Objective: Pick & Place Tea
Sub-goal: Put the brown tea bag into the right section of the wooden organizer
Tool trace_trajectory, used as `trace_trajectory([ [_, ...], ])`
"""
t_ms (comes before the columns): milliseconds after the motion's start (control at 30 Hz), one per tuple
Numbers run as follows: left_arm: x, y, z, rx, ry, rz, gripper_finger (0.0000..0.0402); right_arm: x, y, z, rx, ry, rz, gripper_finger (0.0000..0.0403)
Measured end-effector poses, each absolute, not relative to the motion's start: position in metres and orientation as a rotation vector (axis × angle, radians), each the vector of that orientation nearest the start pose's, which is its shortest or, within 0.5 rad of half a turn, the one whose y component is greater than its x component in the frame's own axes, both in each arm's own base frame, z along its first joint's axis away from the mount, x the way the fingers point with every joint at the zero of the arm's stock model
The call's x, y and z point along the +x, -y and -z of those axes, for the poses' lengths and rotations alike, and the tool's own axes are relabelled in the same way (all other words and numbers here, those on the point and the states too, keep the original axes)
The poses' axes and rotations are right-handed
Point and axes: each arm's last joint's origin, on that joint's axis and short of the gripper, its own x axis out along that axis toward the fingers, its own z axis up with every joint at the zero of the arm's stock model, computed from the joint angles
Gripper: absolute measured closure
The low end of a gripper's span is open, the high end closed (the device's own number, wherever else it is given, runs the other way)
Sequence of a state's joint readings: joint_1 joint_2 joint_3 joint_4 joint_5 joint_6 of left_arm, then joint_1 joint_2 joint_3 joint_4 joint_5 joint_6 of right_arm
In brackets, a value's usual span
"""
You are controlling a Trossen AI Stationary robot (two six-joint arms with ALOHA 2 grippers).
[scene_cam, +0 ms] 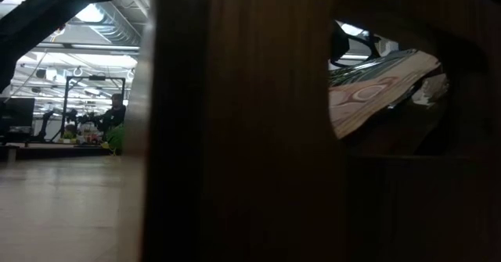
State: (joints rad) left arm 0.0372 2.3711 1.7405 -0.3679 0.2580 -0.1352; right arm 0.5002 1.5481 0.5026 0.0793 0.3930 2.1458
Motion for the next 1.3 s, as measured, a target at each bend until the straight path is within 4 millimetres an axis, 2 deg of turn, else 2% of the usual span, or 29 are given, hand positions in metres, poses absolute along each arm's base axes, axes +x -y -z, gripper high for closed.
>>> trace_trajectory([
  [167,0.4922,-0.012,-0.1101,-0.271,-1.028,0.15,0.0398,0.2156,-0.1068,-0.1118,1.576,-0.625,0.775,0.0315],
  [433,0.4901,-0.0157,-0.1098,-0.288,-1.052,0.142,0.0398,0.2131,-0.1052,-0.1137,1.558,-0.625,0.789,0.0315],
  [733,0.4886,-0.0159,-0.11,-0.295,-1.069,0.132,0.0398,0.2129,-0.1021,-0.114,1.518,-0.524,0.823,0.0315],
  [1200,0.4879,-0.0165,-0.1122,-0.322,-1.074,0.106,0.0398,0.2107,-0.0996,-0.1126,1.503,-0.494,0.867,0.0316],
  [1300,0.4879,-0.017,-0.1122,-0.323,-1.073,0.105,0.0398,0.2107,-0.0996,-0.1127,1.503,-0.494,0.866,0.0327],
])
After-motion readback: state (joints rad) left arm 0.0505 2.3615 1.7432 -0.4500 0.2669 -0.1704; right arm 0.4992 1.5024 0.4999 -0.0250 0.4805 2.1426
